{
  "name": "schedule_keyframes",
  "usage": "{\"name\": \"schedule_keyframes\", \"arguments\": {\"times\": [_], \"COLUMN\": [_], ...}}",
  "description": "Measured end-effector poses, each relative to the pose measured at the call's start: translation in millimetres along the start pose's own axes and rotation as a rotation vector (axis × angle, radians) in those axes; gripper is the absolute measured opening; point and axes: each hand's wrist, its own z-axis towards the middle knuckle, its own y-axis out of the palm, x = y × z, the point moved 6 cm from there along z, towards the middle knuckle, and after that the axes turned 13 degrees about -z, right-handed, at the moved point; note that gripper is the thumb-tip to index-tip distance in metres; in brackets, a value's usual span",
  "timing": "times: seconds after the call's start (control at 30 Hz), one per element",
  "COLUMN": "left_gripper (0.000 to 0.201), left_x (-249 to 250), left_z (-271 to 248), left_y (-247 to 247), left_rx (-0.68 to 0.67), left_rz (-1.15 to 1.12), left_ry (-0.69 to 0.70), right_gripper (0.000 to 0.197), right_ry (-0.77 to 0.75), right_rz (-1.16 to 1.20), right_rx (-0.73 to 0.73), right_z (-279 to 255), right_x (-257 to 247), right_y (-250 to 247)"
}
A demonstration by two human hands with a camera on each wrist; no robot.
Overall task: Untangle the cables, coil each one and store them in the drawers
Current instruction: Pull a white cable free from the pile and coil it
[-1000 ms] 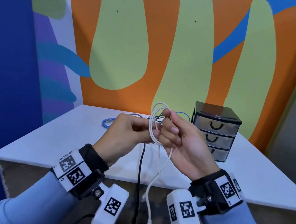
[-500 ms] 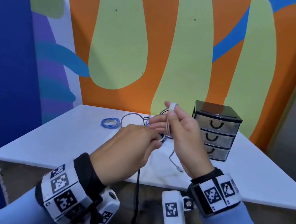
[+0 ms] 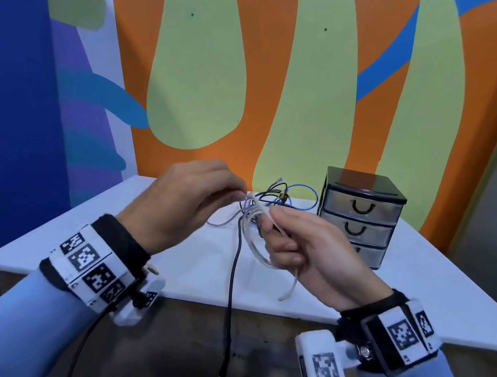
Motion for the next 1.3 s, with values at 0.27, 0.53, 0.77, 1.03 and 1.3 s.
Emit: {"name": "schedule_keyframes", "arguments": {"times": [0.27,0.53,0.77,1.03,1.3], "left_gripper": [0.018,0.016,0.013,0.027,0.018], "left_x": [14,6,-7,-11,-17], "left_z": [-13,-19,-34,-41,-38], "left_y": [19,24,55,55,43], "left_rx": [0.153,0.156,0.155,-0.009,0.274], "left_rz": [-0.142,-0.152,-1.007,-1.183,-0.866], "left_ry": [-0.137,-0.229,-0.853,-0.98,-0.812], "right_gripper": [0.027,0.028,0.029,0.03,0.028], "right_ry": [0.024,0.019,0.001,0.011,-0.001], "right_rz": [0.143,0.328,0.156,0.066,-0.005], "right_rx": [0.096,0.008,0.194,0.237,0.225], "right_z": [-2,-4,3,7,9], "right_x": [7,14,19,17,24], "right_y": [0,6,2,2,13]}}
